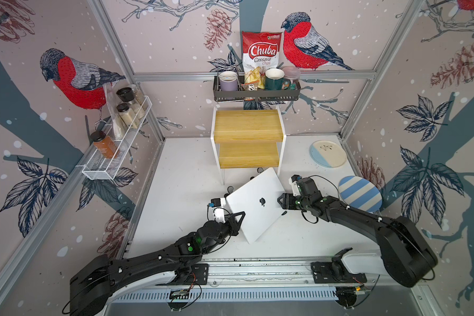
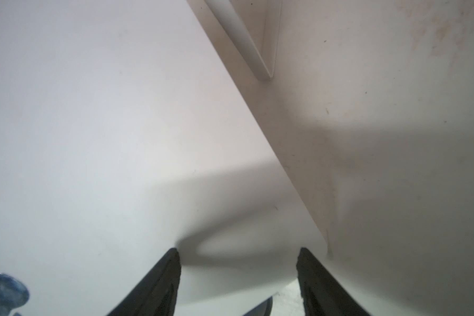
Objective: Close the laptop lid and set it aside
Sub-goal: Pick up the laptop from the computer stand.
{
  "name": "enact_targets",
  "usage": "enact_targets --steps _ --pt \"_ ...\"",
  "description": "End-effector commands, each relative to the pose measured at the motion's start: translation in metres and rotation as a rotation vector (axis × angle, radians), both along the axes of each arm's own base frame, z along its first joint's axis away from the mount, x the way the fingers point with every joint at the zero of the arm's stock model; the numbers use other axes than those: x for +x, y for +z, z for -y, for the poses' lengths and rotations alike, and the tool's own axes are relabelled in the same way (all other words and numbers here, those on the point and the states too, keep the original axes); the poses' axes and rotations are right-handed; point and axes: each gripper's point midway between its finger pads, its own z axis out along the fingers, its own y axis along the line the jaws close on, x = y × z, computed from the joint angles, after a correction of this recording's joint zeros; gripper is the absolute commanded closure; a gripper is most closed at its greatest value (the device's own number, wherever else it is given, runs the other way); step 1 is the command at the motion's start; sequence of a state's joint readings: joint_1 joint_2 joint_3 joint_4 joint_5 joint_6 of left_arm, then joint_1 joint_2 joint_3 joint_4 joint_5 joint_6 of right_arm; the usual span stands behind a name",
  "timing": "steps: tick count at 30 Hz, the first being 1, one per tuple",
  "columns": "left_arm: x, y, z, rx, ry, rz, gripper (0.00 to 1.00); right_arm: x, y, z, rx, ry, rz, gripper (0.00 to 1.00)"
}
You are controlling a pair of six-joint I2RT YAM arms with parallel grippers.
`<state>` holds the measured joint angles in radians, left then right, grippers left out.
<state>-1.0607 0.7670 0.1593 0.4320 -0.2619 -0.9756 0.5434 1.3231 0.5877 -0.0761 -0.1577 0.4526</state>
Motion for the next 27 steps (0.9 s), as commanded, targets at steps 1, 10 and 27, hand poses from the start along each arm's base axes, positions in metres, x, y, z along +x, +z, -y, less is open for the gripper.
enact_targets --steps 1,10,27 --pt "0.002 0.016 0.001 -0.02 -0.001 0.032 0.94 0.0 0.003 0.005 -0.004 -0.032 0.007 0.31" --pt "-0.004 0.042 -0.002 -0.05 -0.027 0.05 1.0 -0.002 0.024 0.017 -0.011 -0.077 0.059 0.29" --pt "-0.016 0.097 -0.047 -0.142 0.054 0.045 1.0 -0.009 0.049 0.039 -0.016 -0.173 0.115 0.28"
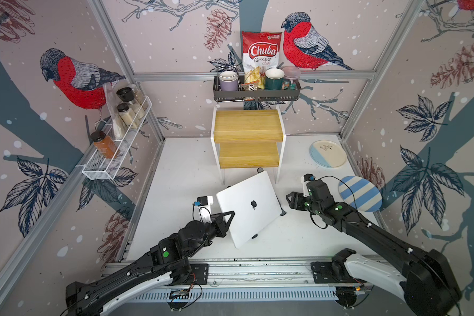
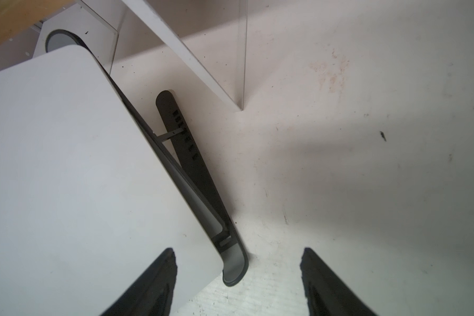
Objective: Close the laptop lid and set it aside
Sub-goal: Pick up the laptop from the computer stand, then place the laptop on the shelf.
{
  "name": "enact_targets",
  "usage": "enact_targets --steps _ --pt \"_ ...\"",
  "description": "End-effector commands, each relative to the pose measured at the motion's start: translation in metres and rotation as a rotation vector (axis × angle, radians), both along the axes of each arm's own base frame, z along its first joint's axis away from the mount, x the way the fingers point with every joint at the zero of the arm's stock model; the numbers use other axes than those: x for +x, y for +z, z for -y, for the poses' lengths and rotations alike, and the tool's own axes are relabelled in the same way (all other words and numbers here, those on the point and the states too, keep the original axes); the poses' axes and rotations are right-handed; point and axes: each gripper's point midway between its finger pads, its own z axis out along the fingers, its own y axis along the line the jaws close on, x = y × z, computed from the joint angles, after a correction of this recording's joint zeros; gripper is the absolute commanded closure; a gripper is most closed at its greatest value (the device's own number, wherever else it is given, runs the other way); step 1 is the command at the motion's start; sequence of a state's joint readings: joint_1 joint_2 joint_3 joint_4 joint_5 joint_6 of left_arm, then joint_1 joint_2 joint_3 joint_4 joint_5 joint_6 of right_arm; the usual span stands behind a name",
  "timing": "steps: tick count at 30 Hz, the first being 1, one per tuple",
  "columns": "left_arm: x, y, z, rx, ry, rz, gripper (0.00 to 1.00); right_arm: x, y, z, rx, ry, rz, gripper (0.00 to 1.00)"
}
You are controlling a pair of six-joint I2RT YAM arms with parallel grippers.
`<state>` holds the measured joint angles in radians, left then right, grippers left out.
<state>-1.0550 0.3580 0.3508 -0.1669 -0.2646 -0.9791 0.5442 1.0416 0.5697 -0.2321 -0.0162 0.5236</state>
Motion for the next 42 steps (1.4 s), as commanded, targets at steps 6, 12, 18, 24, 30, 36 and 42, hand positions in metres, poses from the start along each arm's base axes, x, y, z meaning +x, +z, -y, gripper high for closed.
enact_targets --steps 6,12,18,24,30,36,42 --pt "-0.001 0.06 -0.01 -0.253 0.038 0.027 1.0 -0.003 0.001 0.011 -0.023 -0.051 -0.01 0.28" --pt "-0.011 0.092 -0.025 -0.272 0.028 0.044 1.0 -0.004 0.014 0.028 -0.028 -0.127 0.019 0.27" --pt "-0.024 0.127 -0.037 -0.329 -0.003 0.076 1.0 -0.007 0.029 0.046 -0.023 -0.197 0.041 0.27" --pt "-0.034 0.153 -0.047 -0.332 -0.033 0.113 1.0 -0.01 0.037 0.057 -0.018 -0.239 0.069 0.26" --pt "-0.043 0.192 -0.053 -0.437 -0.065 0.157 1.0 -0.011 0.04 0.061 -0.01 -0.251 0.073 0.26" --pt "-0.045 0.239 -0.041 -0.526 -0.118 0.211 1.0 -0.009 0.044 0.059 0.008 -0.251 0.081 0.26" --pt "-0.03 0.281 -0.053 -0.589 -0.001 0.294 1.0 -0.009 0.051 0.056 0.033 -0.249 0.086 0.26"
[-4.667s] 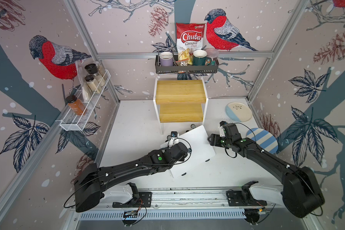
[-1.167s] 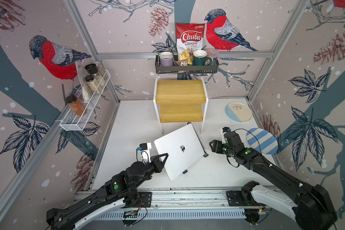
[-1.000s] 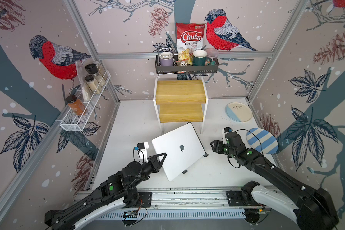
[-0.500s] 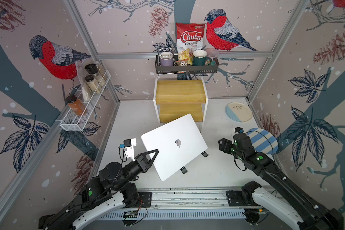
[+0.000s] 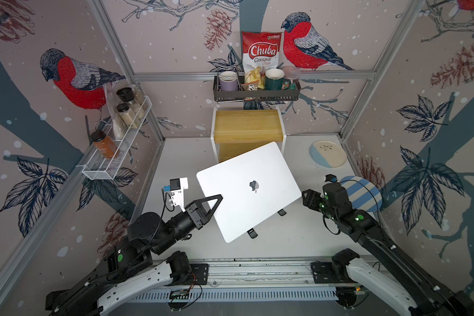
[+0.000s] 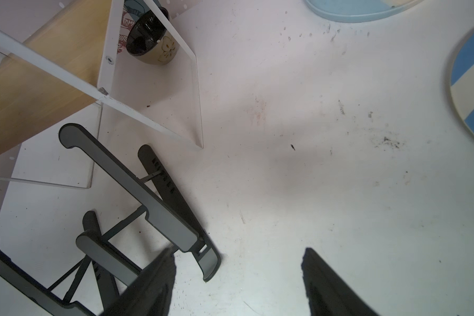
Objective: Close the laptop lid and set it aside
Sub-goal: Place the laptop on the shelf.
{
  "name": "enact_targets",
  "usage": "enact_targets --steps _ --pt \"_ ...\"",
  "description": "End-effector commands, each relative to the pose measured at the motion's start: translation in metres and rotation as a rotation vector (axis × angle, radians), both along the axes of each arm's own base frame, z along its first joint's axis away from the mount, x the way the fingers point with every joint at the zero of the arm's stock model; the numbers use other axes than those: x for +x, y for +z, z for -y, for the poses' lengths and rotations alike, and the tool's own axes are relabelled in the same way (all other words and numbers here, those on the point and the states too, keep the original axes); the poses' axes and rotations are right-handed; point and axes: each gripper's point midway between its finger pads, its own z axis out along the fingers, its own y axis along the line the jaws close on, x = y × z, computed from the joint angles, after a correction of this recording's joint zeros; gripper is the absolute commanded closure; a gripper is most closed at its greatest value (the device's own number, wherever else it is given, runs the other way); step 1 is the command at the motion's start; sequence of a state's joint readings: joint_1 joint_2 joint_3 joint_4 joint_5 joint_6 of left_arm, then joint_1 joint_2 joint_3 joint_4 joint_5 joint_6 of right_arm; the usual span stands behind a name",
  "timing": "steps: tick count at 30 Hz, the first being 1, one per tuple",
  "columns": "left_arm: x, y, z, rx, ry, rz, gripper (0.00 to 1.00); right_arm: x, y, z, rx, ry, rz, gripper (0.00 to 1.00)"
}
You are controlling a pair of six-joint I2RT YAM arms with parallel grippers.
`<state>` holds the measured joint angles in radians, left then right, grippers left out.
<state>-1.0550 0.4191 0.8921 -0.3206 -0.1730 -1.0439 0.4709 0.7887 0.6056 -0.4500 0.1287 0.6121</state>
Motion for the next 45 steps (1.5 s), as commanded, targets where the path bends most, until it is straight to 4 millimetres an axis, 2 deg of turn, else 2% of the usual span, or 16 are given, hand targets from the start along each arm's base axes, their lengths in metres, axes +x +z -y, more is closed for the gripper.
enact_targets --steps 1,11,15,21,25,28,34,45 --pt "0.006 0.086 -0.033 -0.279 0.133 0.166 1.0 0.001 0.007 -0.002 0.031 -0.008 0.009 0.26" --pt "0.044 0.111 -0.066 -0.361 0.459 0.171 1.0 0.0 0.013 -0.014 0.113 0.017 0.008 0.26" --pt "0.06 0.119 -0.064 -0.361 0.565 0.174 1.0 -0.001 0.017 -0.019 0.127 0.04 0.006 0.26" --pt "0.084 0.114 -0.071 -0.445 0.748 0.131 1.0 -0.002 0.02 -0.024 0.154 0.055 0.004 0.26" --pt "0.102 0.113 -0.057 -0.468 0.813 0.124 1.0 -0.003 0.02 -0.026 0.171 0.062 0.0 0.26" --pt "0.116 0.109 -0.039 -0.474 0.821 0.096 1.0 -0.003 0.022 -0.028 0.179 0.067 0.004 0.26" --pt "0.138 0.091 -0.019 -0.526 0.892 0.025 1.0 -0.004 0.023 -0.028 0.193 0.066 0.011 0.26" --pt "0.164 0.07 0.023 -0.542 0.963 -0.034 1.0 -0.004 0.025 -0.033 0.216 0.08 0.011 0.26"
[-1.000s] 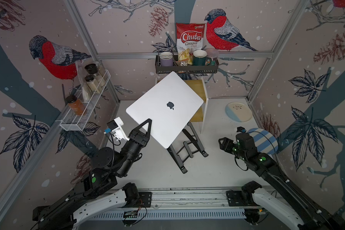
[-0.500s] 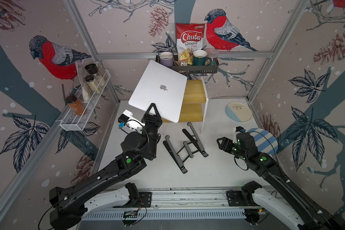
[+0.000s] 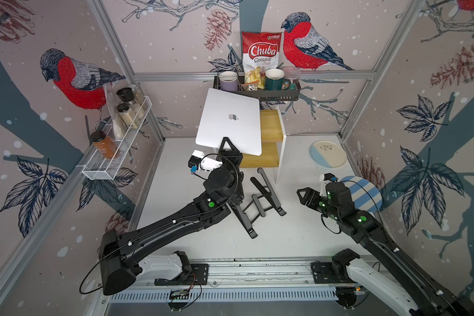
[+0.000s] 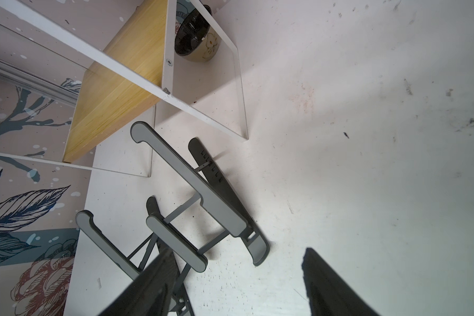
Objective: Close the laptop lid and set it aside
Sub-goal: Place the laptop on the shelf.
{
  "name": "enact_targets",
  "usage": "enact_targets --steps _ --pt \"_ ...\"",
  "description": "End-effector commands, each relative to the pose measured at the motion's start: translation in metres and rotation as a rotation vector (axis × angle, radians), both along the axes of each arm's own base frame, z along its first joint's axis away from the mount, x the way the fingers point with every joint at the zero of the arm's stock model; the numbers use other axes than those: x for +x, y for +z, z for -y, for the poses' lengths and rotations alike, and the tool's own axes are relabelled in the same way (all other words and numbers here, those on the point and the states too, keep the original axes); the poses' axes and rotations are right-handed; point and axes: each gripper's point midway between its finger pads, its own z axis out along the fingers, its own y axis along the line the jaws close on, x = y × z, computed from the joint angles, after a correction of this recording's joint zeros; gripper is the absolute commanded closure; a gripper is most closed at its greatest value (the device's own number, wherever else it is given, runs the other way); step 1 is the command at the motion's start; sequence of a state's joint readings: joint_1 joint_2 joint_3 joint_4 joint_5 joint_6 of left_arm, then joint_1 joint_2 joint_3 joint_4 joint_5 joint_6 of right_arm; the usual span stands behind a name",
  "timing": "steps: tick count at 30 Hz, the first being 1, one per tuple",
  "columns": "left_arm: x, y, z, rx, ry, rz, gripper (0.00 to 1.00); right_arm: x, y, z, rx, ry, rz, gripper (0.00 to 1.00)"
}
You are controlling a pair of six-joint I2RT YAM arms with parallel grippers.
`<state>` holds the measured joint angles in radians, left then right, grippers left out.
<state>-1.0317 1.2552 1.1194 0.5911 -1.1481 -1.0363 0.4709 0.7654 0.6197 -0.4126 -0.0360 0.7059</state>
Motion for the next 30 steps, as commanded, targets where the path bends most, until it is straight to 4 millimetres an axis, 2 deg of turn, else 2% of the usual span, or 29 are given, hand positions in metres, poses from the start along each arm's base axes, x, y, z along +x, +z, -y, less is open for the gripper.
enact_targets --steps 1,7,23,30 --pt "-0.004 0.023 0.0 -0.16 0.012 0.082 1.0 0.002 0.006 -0.004 0.023 0.009 0.02 0.26" --pt "0.001 0.015 0.013 -0.188 0.069 0.046 1.0 0.0 0.005 -0.003 0.024 0.008 0.02 0.26" --pt "0.027 -0.016 0.061 -0.163 0.019 -0.006 1.0 -0.003 -0.001 -0.002 0.024 0.008 0.011 0.26" --pt "0.036 -0.034 0.07 -0.153 -0.01 -0.044 1.0 -0.006 -0.003 -0.001 0.026 0.007 0.011 0.25"
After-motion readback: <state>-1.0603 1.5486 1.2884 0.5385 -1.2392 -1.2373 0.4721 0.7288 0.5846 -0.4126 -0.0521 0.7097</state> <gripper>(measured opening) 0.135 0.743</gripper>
